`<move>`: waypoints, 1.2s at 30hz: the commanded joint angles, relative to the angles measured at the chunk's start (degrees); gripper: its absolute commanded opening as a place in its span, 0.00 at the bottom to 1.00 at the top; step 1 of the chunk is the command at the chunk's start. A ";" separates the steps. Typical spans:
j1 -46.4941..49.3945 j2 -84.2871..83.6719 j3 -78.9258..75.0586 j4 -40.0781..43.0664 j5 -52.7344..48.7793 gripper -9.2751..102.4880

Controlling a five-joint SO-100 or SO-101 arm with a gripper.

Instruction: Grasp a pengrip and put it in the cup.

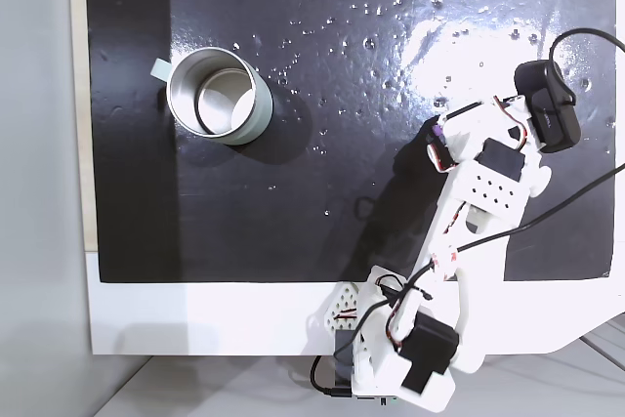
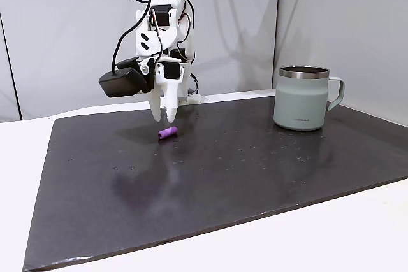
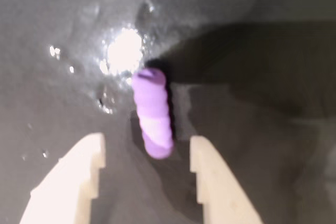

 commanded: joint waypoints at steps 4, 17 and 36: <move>-0.26 -4.13 -4.13 -2.46 -0.26 0.27; -1.41 -9.76 -3.16 -4.22 -2.55 0.12; -14.24 8.53 -11.69 15.38 14.59 0.08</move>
